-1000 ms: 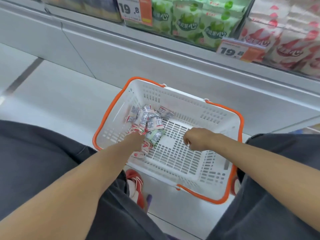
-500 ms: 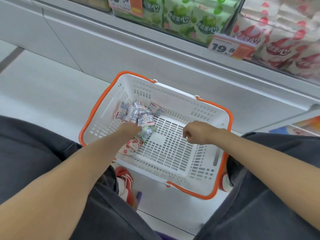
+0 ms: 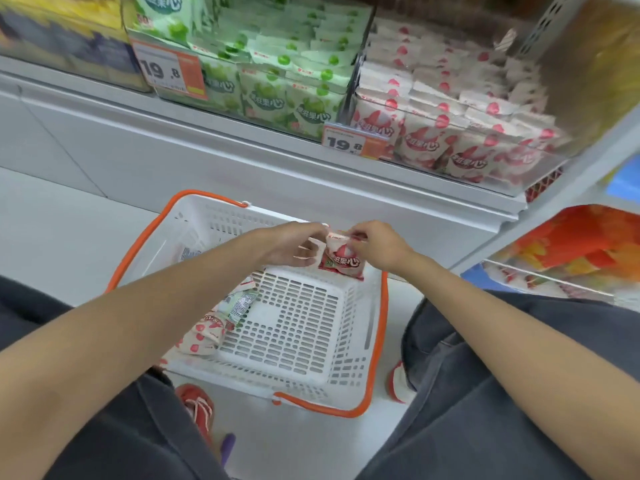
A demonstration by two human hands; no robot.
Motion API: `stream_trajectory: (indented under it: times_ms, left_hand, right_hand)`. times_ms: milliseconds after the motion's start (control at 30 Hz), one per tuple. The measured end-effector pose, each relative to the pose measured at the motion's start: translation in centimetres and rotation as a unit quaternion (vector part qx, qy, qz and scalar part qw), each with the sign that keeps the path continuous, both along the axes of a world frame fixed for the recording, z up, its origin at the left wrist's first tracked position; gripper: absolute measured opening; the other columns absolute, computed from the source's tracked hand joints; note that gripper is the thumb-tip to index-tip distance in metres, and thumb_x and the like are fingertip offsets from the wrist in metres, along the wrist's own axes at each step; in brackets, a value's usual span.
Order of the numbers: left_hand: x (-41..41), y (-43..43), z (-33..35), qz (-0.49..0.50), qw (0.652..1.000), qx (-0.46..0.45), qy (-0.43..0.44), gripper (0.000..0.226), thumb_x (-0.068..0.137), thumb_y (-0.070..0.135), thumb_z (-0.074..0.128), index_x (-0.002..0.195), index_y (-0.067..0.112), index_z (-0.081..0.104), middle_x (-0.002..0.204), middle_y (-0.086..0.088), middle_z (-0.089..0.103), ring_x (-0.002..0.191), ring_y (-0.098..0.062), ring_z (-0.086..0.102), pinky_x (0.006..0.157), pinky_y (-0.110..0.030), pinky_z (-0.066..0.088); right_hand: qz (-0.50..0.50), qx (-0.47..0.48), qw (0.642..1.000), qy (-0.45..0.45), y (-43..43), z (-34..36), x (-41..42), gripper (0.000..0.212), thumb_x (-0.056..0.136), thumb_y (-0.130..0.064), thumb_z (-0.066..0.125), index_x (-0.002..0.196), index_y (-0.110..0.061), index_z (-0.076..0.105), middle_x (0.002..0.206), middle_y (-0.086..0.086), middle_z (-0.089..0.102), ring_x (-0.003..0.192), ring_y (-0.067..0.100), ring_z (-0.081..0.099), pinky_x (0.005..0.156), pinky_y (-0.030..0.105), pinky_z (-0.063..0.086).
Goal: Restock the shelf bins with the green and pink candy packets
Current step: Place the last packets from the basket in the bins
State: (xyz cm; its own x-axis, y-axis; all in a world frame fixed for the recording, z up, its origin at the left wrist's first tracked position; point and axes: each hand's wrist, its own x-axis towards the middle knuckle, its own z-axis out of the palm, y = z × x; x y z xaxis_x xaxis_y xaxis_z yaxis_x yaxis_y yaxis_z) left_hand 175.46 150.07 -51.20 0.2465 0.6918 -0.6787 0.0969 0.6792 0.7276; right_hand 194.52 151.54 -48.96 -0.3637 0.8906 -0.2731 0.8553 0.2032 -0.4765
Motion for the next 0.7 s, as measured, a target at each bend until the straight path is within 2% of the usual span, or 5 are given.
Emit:
stream_trajectory:
  times_ms: [100,200,400,600,700]
  left_hand:
    - [1.2,0.7,0.9,-0.144,0.971,0.16,0.105,0.039,0.081,0.029,0.078,0.116,0.019,0.064,0.108,0.004,0.066,0.1,-0.013,0.063,0.087,-0.026,0.051]
    - [3.6,1.7,2.1,-0.141,0.955,0.242,0.097,0.013,0.081,0.013,0.078,0.088,0.008,0.069,0.08,0.004,0.072,0.075,-0.008,0.066,0.07,-0.023,0.056]
    - [8.8,5.4,6.7,-0.178,0.888,0.398,0.144,0.044,0.073,0.025,0.086,0.057,0.006,0.05,0.048,0.011,0.041,0.048,-0.004,0.032,0.05,-0.025,0.03]
    - [12.1,7.9,12.7,-0.1,0.879,0.457,0.096,0.033,0.082,0.028,0.076,0.063,0.002,0.07,0.055,-0.009,0.056,0.055,-0.011,0.048,0.054,-0.029,0.042]
    - [13.3,8.2,14.5,-0.095,0.872,0.473,0.082,0.043,0.083,0.025,0.076,0.046,0.016,0.055,0.045,0.004,0.045,0.05,-0.007,0.042,0.05,-0.023,0.036]
  right_hand:
    - [-0.048,-0.071,0.99,0.116,0.5,2.4,2.5,0.011,0.096,-0.011,0.057,0.093,-0.004,0.065,0.09,0.014,0.067,0.074,0.015,0.06,0.068,0.029,0.052]
    - [-0.06,-0.116,0.969,0.208,0.7,5.6,4.6,0.008,0.093,-0.007,0.062,0.101,-0.005,0.063,0.09,0.013,0.068,0.073,0.011,0.065,0.077,0.031,0.057]
    - [0.011,-0.047,0.995,0.082,3.2,12.1,8.8,0.018,0.081,-0.014,0.077,0.095,-0.008,0.068,0.087,0.009,0.071,0.077,0.019,0.069,0.069,0.034,0.058]
    - [-0.033,-0.01,0.992,0.117,5.1,19.0,13.6,0.019,0.085,-0.024,0.074,0.094,-0.008,0.07,0.081,0.002,0.069,0.074,0.01,0.063,0.068,0.03,0.051]
    - [-0.046,-0.087,0.979,0.179,5.2,20.7,14.5,0.016,0.095,-0.027,0.061,0.099,-0.013,0.066,0.08,-0.005,0.072,0.069,0.007,0.067,0.059,0.022,0.051]
